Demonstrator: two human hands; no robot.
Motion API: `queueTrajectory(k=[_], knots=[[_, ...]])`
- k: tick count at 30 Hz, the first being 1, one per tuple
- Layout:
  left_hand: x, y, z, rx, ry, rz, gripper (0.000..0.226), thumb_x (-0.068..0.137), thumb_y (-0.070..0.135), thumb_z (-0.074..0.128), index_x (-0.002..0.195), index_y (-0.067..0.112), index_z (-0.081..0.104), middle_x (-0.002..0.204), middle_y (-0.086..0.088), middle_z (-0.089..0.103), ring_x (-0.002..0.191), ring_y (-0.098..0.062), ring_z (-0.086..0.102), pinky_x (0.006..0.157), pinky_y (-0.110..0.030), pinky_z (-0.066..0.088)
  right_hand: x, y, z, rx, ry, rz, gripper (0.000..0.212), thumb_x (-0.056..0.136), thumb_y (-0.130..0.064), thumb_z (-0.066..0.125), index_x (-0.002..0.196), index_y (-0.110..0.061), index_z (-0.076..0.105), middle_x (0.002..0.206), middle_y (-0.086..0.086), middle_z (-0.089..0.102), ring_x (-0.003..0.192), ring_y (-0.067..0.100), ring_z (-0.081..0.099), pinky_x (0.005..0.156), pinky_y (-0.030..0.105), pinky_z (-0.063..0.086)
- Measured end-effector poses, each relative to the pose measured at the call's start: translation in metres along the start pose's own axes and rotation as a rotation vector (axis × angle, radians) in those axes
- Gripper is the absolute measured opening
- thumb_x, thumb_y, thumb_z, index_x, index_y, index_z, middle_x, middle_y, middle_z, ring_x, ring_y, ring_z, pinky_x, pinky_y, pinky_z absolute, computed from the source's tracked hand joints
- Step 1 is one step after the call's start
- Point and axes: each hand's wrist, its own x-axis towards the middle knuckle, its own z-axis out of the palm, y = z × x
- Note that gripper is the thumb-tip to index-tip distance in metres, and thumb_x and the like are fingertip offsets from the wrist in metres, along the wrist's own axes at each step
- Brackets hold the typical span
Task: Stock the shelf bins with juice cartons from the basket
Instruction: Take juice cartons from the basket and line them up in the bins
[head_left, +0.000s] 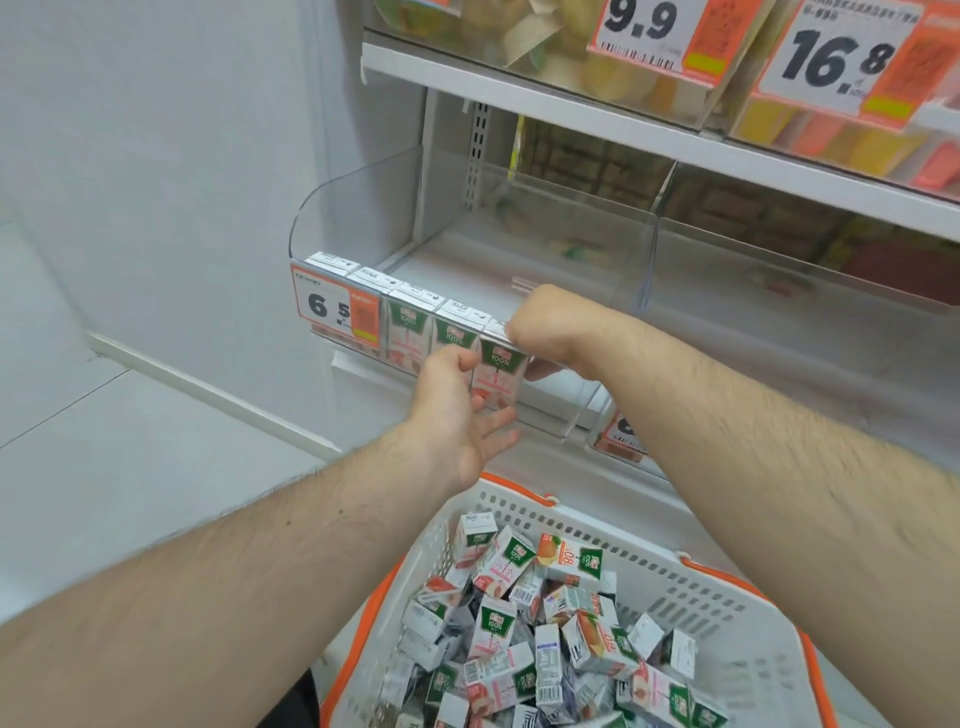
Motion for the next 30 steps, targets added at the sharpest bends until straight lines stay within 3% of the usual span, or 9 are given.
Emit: queueTrajectory(k=[4, 7, 9, 12, 17, 21, 25, 28, 30], knots=[[0.001, -0.01, -0.004, 0.306, -0.01, 0.056, 0.014, 0.091, 0.016, 0.043, 0.096, 0.015, 0.056, 0.103, -0.005, 0.057, 0.103, -0.03, 0.062, 0.081, -0.044, 0.052, -0.009, -0.004, 0.005, -0.26, 0.097, -0.093, 0.019, 0.095, -0.009, 0.047, 0.077, -0.007, 0.051, 0.106, 0.015, 0.061, 0.095, 0.032, 0.063, 0.068, 0.029, 0.046], [-0.001, -0.026, -0.009, 0.552, -0.056, 0.011, 0.011, 0.091, 0.019, 0.046, 0.094, 0.016, 0.057, 0.106, -0.004, 0.059, 0.094, -0.025, 0.065, 0.078, -0.039, 0.052, -0.023, 0.006, 0.01, -0.567, 0.428, -0.224, 0.01, 0.089, -0.01, 0.049, 0.091, -0.014, 0.058, 0.101, 0.012, 0.064, 0.102, 0.034, 0.06, 0.072, 0.032, 0.037], [-0.002, -0.041, -0.013, 0.768, -0.15, -0.005, 0.01, 0.091, 0.021, 0.049, 0.094, 0.016, 0.057, 0.105, -0.004, 0.061, 0.089, -0.022, 0.065, 0.079, -0.036, 0.05, -0.039, 0.02, 0.018, -0.543, 0.666, -0.494, 0.008, 0.082, -0.009, 0.049, 0.077, -0.014, 0.053, 0.088, 0.012, 0.068, 0.089, 0.037, 0.059, 0.068, 0.034, 0.033], [0.0, -0.06, -0.021, 1.069, -0.314, -0.021, 0.019, 0.093, 0.023, 0.052, 0.107, 0.013, 0.059, 0.1, -0.002, 0.061, 0.08, -0.018, 0.063, 0.072, -0.032, 0.046, -0.068, 0.055, 0.033, -0.267, 0.741, -0.65, 0.023, 0.08, -0.015, 0.047, 0.077, -0.006, 0.069, 0.078, 0.011, 0.071, 0.077, 0.038, 0.06, 0.069, 0.041, 0.047], [0.014, -0.079, -0.038, 1.542, -0.398, -0.013, 0.01, 0.09, 0.018, 0.054, 0.095, 0.013, 0.062, 0.094, -0.007, 0.061, 0.074, -0.019, 0.056, 0.062, -0.029, 0.04, -0.096, 0.129, 0.064, 0.113, 0.464, -0.248, 0.023, 0.09, -0.012, 0.054, 0.094, -0.015, 0.077, 0.085, -0.004, 0.073, 0.074, 0.015, 0.063, 0.073, 0.03, 0.051], [0.035, -0.093, -0.061, 1.949, -0.352, 0.027, 0.017, 0.089, 0.015, 0.048, 0.085, 0.008, 0.063, 0.096, -0.013, 0.064, 0.08, -0.024, 0.056, 0.066, -0.027, 0.042, -0.091, 0.183, 0.09, 0.443, 0.259, 0.169, 0.019, 0.092, -0.011, 0.056, 0.086, -0.01, 0.074, 0.081, 0.001, 0.071, 0.059, 0.011, 0.056, 0.059, 0.028, 0.047], [0.05, -0.126, -0.093, 2.325, -0.184, 0.08, 0.033, 0.091, 0.028, 0.049, 0.119, 0.014, 0.058, 0.117, -0.006, 0.063, 0.105, -0.024, 0.06, 0.078, -0.034, 0.046, -0.086, 0.236, 0.131, 0.838, 0.262, 0.649, 0.012, 0.089, -0.004, 0.053, 0.095, -0.001, 0.063, 0.087, 0.01, 0.063, 0.069, 0.019, 0.052, 0.053, 0.028, 0.038], [0.056, -0.159, -0.111, 2.466, -0.062, 0.094, 0.034, 0.091, 0.029, 0.048, 0.122, 0.016, 0.056, 0.117, -0.004, 0.06, 0.106, -0.022, 0.059, 0.075, -0.031, 0.043, -0.085, 0.266, 0.17, 0.982, 0.234, 0.894, 0.017, 0.09, -0.008, 0.051, 0.106, -0.004, 0.056, 0.096, 0.013, 0.066, 0.067, 0.022, 0.059, 0.045, 0.027, 0.035], [0.06, -0.178, -0.117, 2.611, -0.003, 0.102, 0.033, 0.089, 0.027, 0.047, 0.119, 0.017, 0.057, 0.112, -0.003, 0.059, 0.1, -0.021, 0.058, 0.07, -0.031, 0.044, -0.082, 0.277, 0.186, 1.008, 0.16, 1.007, 0.02, 0.091, -0.014, 0.052, 0.108, -0.006, 0.057, 0.089, 0.013, 0.069, 0.053, 0.016, 0.045, 0.043, 0.024, 0.03]])
